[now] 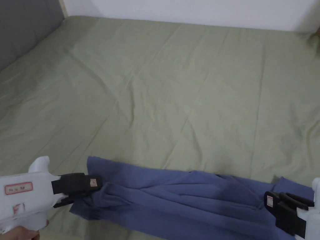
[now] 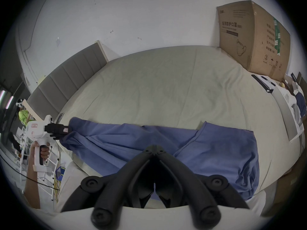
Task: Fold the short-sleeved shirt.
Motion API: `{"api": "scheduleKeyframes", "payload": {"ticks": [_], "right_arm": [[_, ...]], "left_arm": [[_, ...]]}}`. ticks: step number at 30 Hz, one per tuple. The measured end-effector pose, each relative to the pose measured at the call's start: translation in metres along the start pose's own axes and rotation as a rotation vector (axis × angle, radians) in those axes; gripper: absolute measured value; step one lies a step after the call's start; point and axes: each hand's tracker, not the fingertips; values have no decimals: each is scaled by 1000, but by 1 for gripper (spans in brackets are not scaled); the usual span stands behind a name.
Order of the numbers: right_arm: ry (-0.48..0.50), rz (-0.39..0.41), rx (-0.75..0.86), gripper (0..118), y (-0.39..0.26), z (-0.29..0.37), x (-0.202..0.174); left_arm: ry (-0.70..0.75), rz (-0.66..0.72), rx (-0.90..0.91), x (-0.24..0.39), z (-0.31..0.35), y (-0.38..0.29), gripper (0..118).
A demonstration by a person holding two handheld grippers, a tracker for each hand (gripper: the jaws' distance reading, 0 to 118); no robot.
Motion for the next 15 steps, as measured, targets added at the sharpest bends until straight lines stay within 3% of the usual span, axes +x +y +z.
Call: {"api": "scheduleKeyframes", "payload": {"ticks": [7, 12, 15], "right_arm": [[-4, -55, 45, 0, -3, 18, 33], [-14, -113, 79, 0, -8, 36, 62], [-35, -146, 90, 0, -11, 45, 80]], "left_arm": [[-28, -277, -21, 134, -3, -20, 9], [-158, -341, -157, 200, -68, -50, 9], [-154, -375, -289, 218, -128, -66, 9]]}}
